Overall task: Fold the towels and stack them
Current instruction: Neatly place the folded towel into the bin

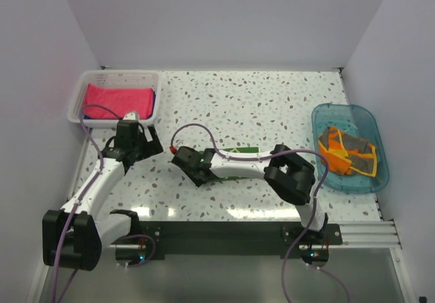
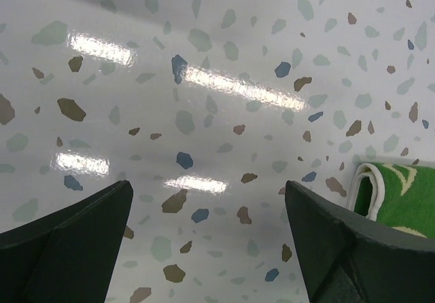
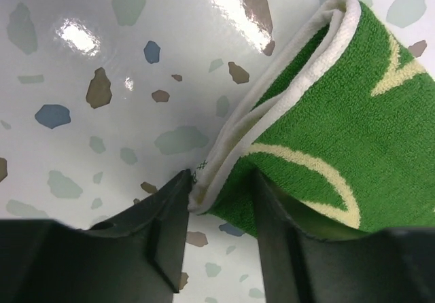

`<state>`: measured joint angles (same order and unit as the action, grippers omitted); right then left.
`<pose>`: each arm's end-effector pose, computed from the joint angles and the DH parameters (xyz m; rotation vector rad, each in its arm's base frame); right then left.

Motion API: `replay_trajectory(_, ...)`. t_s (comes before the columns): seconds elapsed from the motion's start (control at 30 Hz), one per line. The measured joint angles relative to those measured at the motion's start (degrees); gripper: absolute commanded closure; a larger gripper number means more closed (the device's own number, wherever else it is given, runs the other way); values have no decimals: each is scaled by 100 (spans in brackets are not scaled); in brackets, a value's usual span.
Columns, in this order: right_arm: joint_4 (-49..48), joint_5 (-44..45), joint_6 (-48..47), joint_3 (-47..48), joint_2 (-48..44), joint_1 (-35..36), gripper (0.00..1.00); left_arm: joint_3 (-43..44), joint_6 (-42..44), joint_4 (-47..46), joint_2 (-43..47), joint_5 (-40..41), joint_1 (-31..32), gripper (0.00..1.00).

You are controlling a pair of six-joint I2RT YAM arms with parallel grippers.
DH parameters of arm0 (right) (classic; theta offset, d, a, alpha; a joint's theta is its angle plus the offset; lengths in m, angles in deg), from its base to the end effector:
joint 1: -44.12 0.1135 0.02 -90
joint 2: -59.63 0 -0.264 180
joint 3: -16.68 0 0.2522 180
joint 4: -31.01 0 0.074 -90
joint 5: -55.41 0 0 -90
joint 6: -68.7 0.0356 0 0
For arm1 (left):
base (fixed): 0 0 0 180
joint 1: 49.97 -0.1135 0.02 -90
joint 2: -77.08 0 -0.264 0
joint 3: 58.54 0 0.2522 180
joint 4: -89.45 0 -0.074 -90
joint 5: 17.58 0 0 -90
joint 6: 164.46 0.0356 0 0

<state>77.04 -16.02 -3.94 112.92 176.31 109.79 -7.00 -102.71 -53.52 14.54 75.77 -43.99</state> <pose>0.1825 0.3761 0.1625 -0.9920 2.4302 0.0410 0.2181 -0.0208 0.2182 -0.4934 2.3665 -0.2053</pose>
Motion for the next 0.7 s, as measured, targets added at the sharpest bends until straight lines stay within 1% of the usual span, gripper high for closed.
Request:
replay_trajectory(0.03, -2, 46, 9, 11, 22, 15, 70, 0, 0, 9, 0, 4, -2, 0)
replay_trajectory(0.1, -9, 170, 7, 24, 55, 46, 84, 0, -2, 11, 0, 4, -2, 0)
replay_trajectory(0.13, -11, 245, 0, 22, 63, 57, 95, -2, -2, 11, 2, -2, -2, 0)
replay_trajectory(0.17, -28, 299, -7, 4, 63, 59, 99, -7, -2, 9, 4, -13, -2, 0)
replay_trajectory(0.3, -374, 306, -31, -295, -111, 59, 100, -20, -11, -7, -2, -181, -4, 0)
replay_trajectory(0.43, -798, 105, -68, -765, -461, 26, 100, -79, -125, -164, -127, -713, -9, 0)
replay_trajectory(0.57, -1196, -164, -66, -1211, -887, -20, 100, -363, -483, -439, -227, -1362, 33, 0)
replay_trajectory(0.7, -1585, -374, -46, -1523, -1344, -92, 100, -540, -935, -719, -334, -1784, 299, 0)
